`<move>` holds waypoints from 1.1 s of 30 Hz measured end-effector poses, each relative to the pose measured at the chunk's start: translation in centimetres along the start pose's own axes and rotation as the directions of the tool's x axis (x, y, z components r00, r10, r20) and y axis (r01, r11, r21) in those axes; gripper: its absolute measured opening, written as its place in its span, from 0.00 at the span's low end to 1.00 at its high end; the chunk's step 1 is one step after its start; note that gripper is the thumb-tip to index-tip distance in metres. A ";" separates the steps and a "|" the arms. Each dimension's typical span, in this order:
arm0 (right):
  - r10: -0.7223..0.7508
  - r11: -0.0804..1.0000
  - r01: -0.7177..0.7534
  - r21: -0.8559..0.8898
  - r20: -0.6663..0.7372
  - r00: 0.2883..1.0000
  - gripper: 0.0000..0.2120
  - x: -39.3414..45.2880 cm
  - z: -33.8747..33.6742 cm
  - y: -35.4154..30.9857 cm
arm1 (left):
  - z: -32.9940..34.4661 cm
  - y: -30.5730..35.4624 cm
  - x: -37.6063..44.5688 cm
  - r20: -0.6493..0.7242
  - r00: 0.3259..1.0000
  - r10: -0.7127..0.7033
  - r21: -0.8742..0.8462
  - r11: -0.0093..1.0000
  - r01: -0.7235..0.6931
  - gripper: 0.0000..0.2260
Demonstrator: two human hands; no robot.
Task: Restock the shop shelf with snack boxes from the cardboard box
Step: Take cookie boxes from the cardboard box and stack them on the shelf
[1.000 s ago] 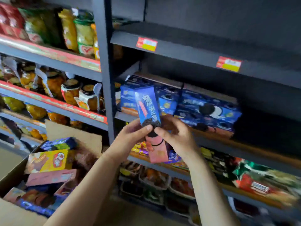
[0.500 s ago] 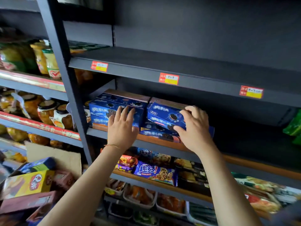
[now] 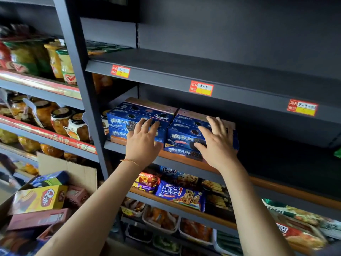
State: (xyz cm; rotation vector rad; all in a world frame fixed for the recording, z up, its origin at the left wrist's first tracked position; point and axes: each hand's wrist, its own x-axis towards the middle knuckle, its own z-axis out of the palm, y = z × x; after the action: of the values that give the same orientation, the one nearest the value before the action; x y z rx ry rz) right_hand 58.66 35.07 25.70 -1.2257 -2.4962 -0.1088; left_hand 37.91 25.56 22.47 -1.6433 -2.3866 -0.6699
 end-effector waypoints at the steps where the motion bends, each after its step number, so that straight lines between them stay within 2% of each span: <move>1: -0.006 1.000 0.006 0.011 -0.008 1.000 0.29 0.0 0.2 -0.3 | -0.1 -0.3 0.1 0.004 1.000 0.021 -0.010 1.000 -0.021 0.30; 4: -0.051 0.994 0.063 0.091 -0.132 0.990 0.24 -0.5 1.0 -2.5 | -1.0 -1.5 -0.2 -0.001 0.998 0.058 -0.180 0.982 -0.057 0.32; 7: -0.125 0.959 0.190 0.212 -0.289 0.949 0.15 -1.3 2.2 -7.2 | -1.9 -4.6 -2.0 -0.169 0.986 -0.007 -0.361 0.931 -0.056 0.26; 9: -0.175 0.889 0.256 0.379 -0.235 0.956 0.12 -1.9 3.8 -11.5 | -1.4 -8.5 -4.0 -0.238 0.965 -0.114 -0.412 0.911 0.006 0.20; 10: -0.203 0.850 0.258 0.459 -0.167 0.965 0.09 -2.1 5.1 -13.7 | -0.8 -10.9 -5.2 -0.202 0.962 -0.185 -0.436 0.896 0.081 0.18; 12: -0.272 0.796 0.223 0.562 0.002 0.962 0.07 -2.4 8.8 -18.1 | 0.9 -16.1 -8.2 -0.007 0.938 -0.346 -0.442 0.843 0.308 0.14; 14: -0.320 0.799 0.144 0.584 0.208 0.924 0.07 -2.9 13.7 -22.5 | 3.0 -21.5 -11.8 0.160 0.867 -0.471 -0.381 0.781 0.495 0.10; 16: -0.360 0.809 0.074 0.583 0.394 0.846 0.07 -3.7 18.8 -27.1 | 5.3 -27.0 -15.6 0.260 0.783 -0.565 -0.311 0.719 0.622 0.09; 19: -0.421 0.809 0.020 0.588 0.554 0.718 0.07 -5.3 25.1 -33.7 | 7.6 -34.6 -20.8 0.389 0.624 -0.678 -0.179 0.609 0.773 0.09; 22: -0.430 0.843 -0.007 0.538 0.681 0.593 0.05 -6.9 30.2 -39.7 | 8.5 -40.4 -25.5 0.413 0.486 -0.770 -0.112 0.487 0.866 0.10; 25: -0.415 0.872 -0.030 0.488 0.770 0.484 0.09 -8.8 34.6 -44.7 | 9.2 -44.6 -29.1 0.393 0.397 -0.829 -0.147 0.370 0.918 0.13; 27: -0.401 0.892 -0.015 0.451 0.807 0.434 0.15 -10.0 36.6 -47.4 | 9.7 -46.3 -30.5 0.461 0.284 -0.841 -0.194 0.217 0.957 0.13; 30: -0.362 0.919 0.005 0.395 0.838 0.407 0.23 -11.3 38.8 -50.4 | 10.9 -48.1 -31.7 0.591 0.099 -0.800 -0.283 -0.091 0.955 0.20; 33: -0.336 0.935 0.054 0.351 0.825 0.454 0.26 -12.1 40.7 -52.4 | 11.7 -49.4 -32.3 0.666 0.014 -0.746 -0.369 -0.312 0.875 0.19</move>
State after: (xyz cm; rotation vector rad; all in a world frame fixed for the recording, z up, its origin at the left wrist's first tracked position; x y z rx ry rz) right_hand 13.17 2.50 -11.97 -0.9642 -3.3316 1.0872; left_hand 6.11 -10.93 -13.36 0.8022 -3.2920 -2.0482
